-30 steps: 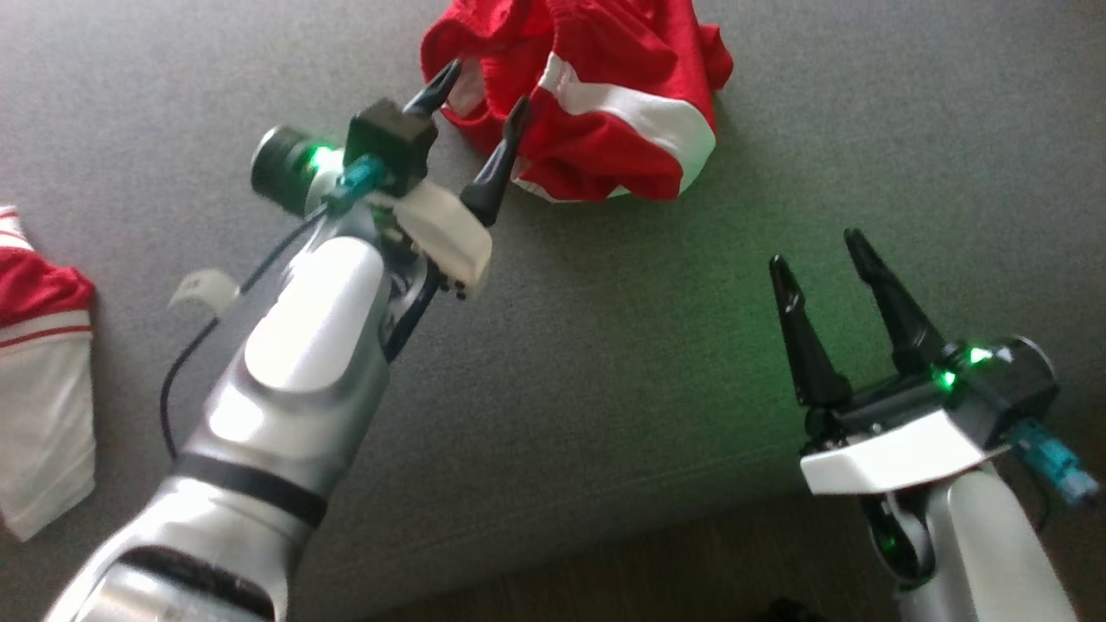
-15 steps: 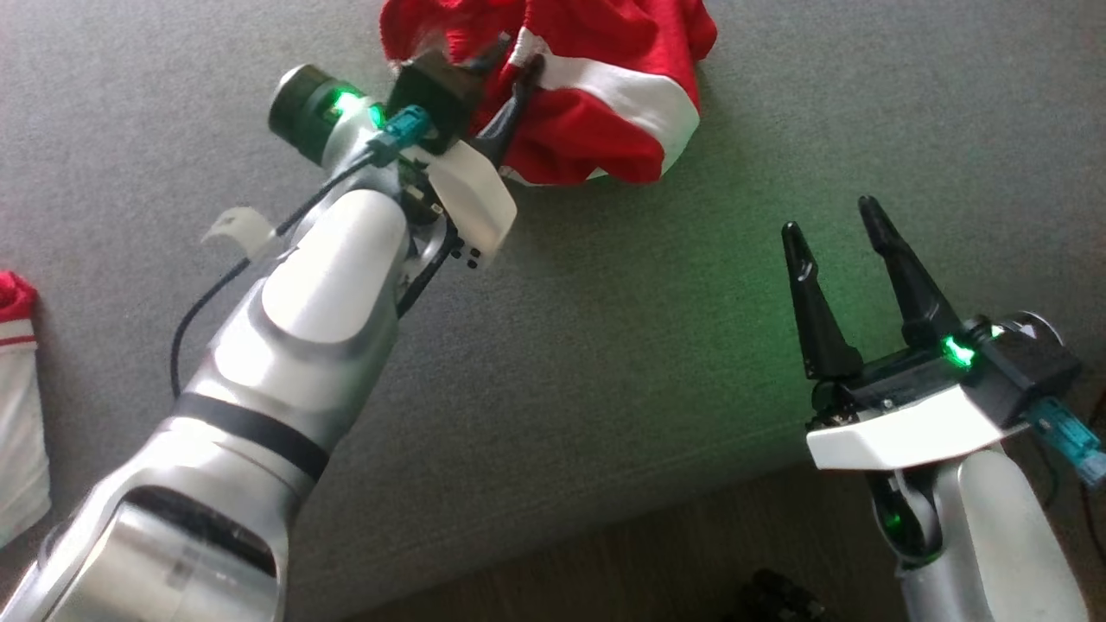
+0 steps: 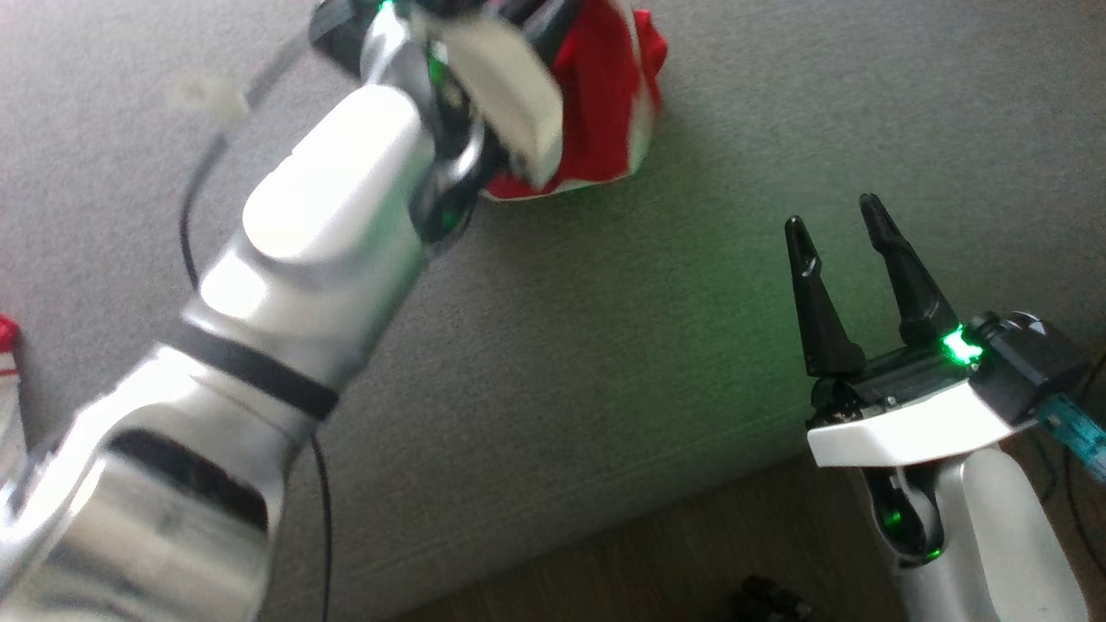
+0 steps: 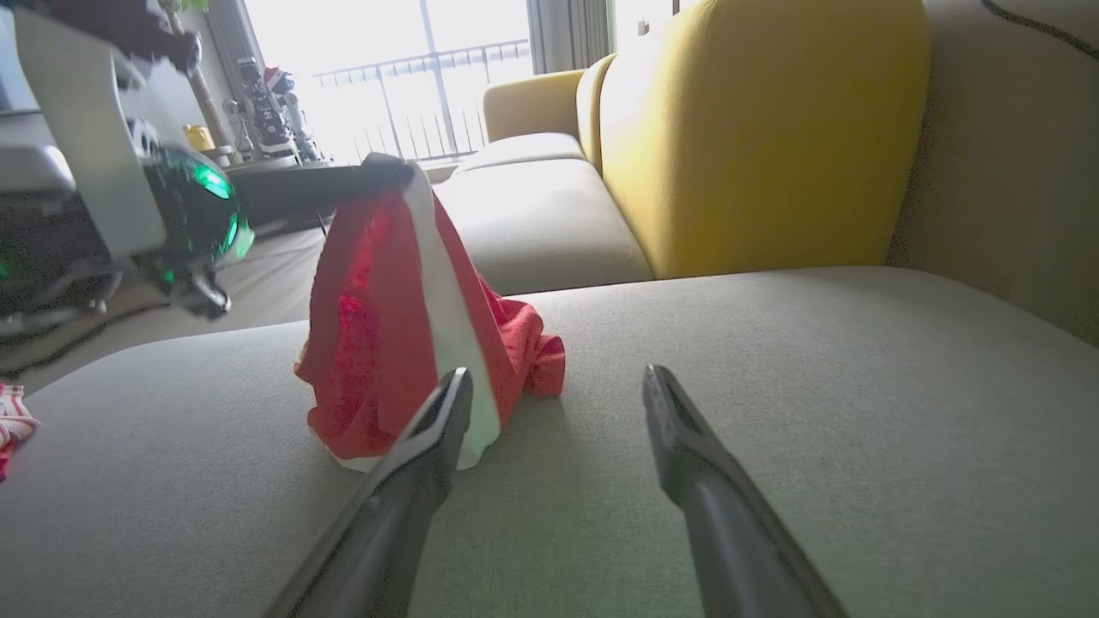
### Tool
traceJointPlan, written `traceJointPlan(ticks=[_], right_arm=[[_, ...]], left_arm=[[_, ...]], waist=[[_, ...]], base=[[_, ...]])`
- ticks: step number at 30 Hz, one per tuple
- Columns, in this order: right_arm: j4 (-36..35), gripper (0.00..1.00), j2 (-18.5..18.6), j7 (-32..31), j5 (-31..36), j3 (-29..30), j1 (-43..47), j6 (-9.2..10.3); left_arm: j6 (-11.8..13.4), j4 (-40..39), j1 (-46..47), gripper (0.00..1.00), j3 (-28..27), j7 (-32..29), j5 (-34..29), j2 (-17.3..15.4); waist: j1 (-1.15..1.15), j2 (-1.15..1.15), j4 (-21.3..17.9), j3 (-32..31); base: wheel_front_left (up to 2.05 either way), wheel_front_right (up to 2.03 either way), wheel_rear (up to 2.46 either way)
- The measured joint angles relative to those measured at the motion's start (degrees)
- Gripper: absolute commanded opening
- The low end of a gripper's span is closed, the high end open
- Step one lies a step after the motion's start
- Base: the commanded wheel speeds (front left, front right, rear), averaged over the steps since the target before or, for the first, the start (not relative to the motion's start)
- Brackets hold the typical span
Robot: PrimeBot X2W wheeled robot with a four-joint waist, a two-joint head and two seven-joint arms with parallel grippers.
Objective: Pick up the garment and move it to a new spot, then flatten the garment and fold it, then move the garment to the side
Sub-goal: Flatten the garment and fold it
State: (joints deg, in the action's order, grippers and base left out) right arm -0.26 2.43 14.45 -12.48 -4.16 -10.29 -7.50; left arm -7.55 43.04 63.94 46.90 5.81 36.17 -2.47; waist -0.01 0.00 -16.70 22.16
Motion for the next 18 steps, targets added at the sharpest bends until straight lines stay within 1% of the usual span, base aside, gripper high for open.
traceJointPlan(ticks=[4, 6, 8, 12, 14, 18], right_arm=[[0.2, 1.0, 0.0, 0.0, -1.3, -0.3, 0.0, 0.0], [0.3, 1.0, 0.0, 0.0, -1.7, -0.4, 0.0, 0.0], [0.3, 1.0, 0.0, 0.0, -1.8, -0.5, 0.1, 0.0], [0.4, 1.0, 0.0, 0.0, -2.2, -0.4, 0.3, 0.0], [0.4, 1.0, 0.0, 0.0, -2.1, -0.4, 0.3, 0.0], [0.3, 1.0, 0.0, 0.0, -2.0, 0.1, 0.4, 0.0]], left_arm=[[0.0, -4.7, 5.7, 0.0, -0.7, -4.5, 7.3, -1.8], [0.0, -6.5, 8.0, 0.0, -1.4, -6.1, 9.9, -2.6], [0.0, -7.4, 10.0, 0.0, -1.8, -7.1, 11.5, -3.0], [0.2, -7.7, 13.8, 0.0, -3.7, -7.8, 13.0, -2.9], [1.7, -7.8, 15.1, 0.0, -4.4, -8.3, 13.0, -2.7], [5.7, -7.7, 14.5, 0.0, -4.9, -10.2, 13.0, -3.0]], waist=[[0.0, 0.0, -1.4, -1.5], [0.0, 0.0, -2.0, -2.4], [0.0, 0.0, -2.5, -3.3], [0.0, 0.0, -2.7, -5.1], [0.0, 0.0, -2.3, -5.8], [0.0, 0.0, -0.7, -6.4]], base=[[0.0, 0.0, 0.0], [0.0, 0.0, 0.0], [0.0, 0.0, 0.0], [0.0, 0.0, 0.0], [0.0, 0.0, 0.0], [0.0, 0.0, 0.0]])
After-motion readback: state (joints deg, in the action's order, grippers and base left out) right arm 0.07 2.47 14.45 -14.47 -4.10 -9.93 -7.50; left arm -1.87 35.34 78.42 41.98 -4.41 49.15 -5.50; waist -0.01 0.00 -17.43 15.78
